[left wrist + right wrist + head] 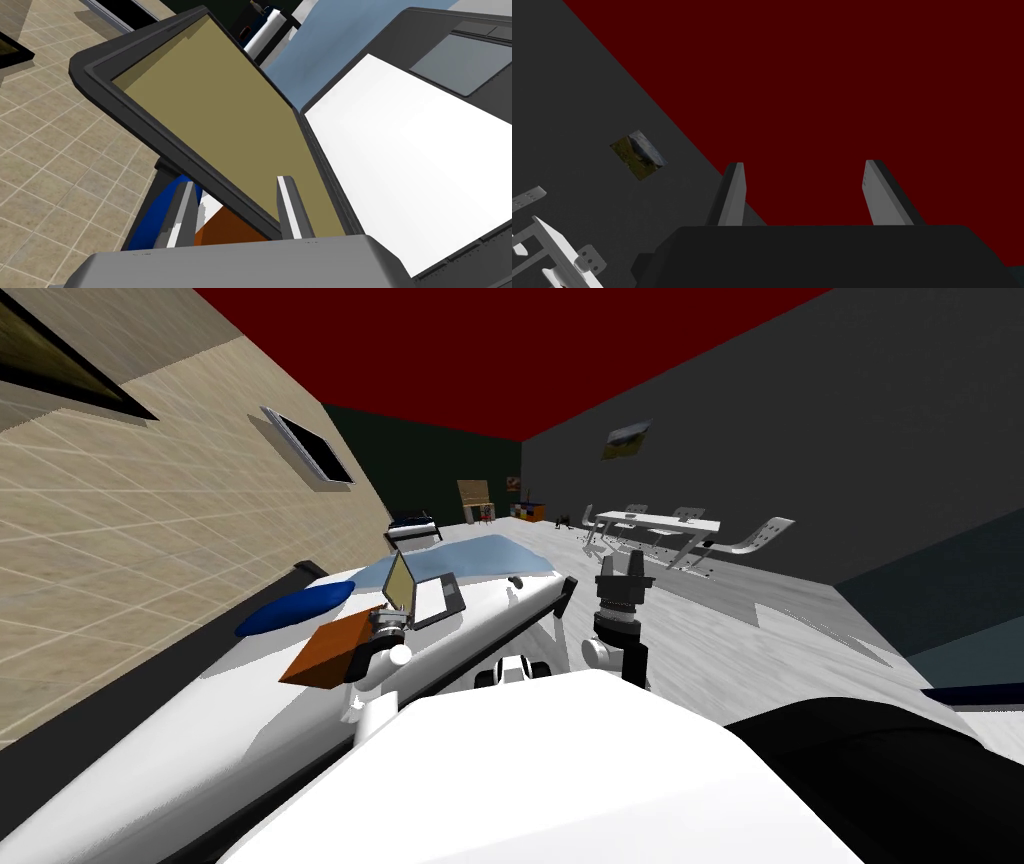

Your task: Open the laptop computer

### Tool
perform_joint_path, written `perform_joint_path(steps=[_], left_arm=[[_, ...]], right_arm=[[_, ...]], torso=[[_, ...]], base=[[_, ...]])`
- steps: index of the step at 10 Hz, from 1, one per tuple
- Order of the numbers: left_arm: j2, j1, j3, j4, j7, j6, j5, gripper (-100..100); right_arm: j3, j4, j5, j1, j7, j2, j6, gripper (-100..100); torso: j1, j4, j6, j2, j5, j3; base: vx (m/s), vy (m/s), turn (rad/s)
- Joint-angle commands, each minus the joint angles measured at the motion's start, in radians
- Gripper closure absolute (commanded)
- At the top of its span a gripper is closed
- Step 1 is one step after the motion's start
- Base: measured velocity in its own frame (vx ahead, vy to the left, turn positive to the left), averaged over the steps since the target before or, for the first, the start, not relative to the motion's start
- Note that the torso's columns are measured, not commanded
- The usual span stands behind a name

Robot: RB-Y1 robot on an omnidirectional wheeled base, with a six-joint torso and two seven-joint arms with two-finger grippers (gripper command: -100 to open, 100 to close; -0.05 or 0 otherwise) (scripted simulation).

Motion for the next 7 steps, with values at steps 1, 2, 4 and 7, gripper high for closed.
perform_joint_path(steps=[1,2,4,7], left_arm=[[0.031,0.003,-0.003,0.021,-0.054,-0.012,-0.048,100],[0.041,0.003,-0.005,0.029,-0.069,-0.017,-0.064,100],[0.071,0.001,-0.012,0.051,-0.114,-0.032,-0.109,100],[0.084,0.006,-0.023,0.089,-0.154,-0.064,-0.151,100]], right_arm=[[0.000,0.000,0.000,0.000,0.000,0.000,0.000,0],[0.000,0.000,0.000,0.000,0.000,0.000,0.000,0],[0.000,0.000,0.000,0.000,0.000,0.000,0.000,0],[0.000,0.000,0.000,0.000,0.000,0.000,0.000,0]], torso=[[0.005,0.001,-0.001,0.000,0.003,0.000],[0.009,0.002,-0.002,0.002,0.005,0.002],[0.010,0.003,0.000,0.002,0.005,0.002],[0.009,0.006,0.001,0.005,0.003,0.003]], base=[[0.004,-0.108,-0.007],[0.021,-0.098,-0.003],[0.028,-0.115,-0.012],[0.017,-0.062,-0.008]])
